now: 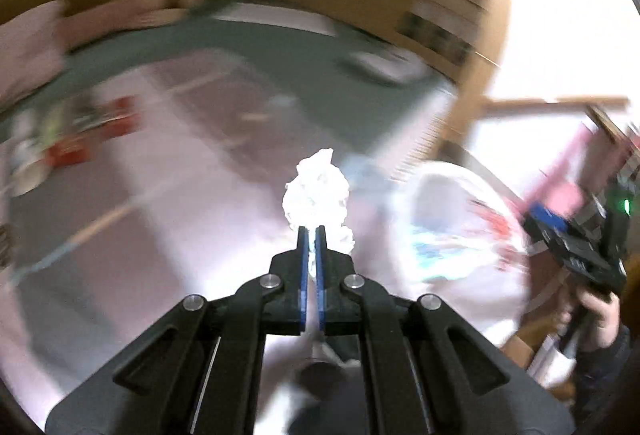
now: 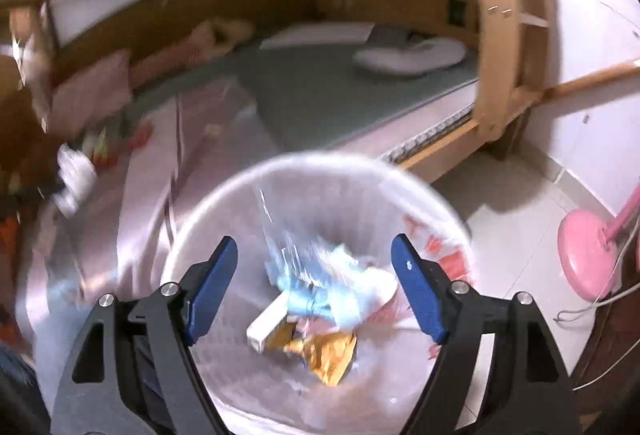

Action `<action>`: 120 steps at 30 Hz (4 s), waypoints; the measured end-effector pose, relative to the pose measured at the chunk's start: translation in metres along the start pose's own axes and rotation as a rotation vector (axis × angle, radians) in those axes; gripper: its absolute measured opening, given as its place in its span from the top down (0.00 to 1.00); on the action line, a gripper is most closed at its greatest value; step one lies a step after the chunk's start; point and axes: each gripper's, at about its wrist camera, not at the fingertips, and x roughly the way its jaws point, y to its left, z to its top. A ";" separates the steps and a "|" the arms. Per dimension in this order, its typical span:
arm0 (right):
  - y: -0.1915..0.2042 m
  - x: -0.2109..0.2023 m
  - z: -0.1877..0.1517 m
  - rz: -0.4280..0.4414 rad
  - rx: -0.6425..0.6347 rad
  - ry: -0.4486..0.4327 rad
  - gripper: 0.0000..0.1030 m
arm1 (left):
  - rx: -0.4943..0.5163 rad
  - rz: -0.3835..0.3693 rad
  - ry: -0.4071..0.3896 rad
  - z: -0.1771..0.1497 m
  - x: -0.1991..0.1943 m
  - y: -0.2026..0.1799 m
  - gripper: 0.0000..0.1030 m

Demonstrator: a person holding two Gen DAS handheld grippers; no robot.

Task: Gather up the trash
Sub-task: 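Carry both items to the bin and open both tools over it, then move both tools back over the bed toward the red wrapper, then grasp the red snack wrapper with the right tool, then grasp the green paper with the left tool, then carry both items to the bin and open the right tool over it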

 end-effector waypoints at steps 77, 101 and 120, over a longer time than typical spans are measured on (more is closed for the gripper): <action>0.503 0.258 0.008 0.553 -0.804 0.242 0.81 | -0.608 0.555 -0.181 -0.051 -0.150 0.332 0.06; 0.427 0.162 -0.027 0.601 -0.853 0.290 0.21 | -0.589 0.397 0.174 -0.078 -0.002 0.331 0.53; 0.457 0.215 -0.041 0.617 -0.748 0.478 0.76 | -0.560 0.388 -0.204 -0.048 -0.156 0.298 0.68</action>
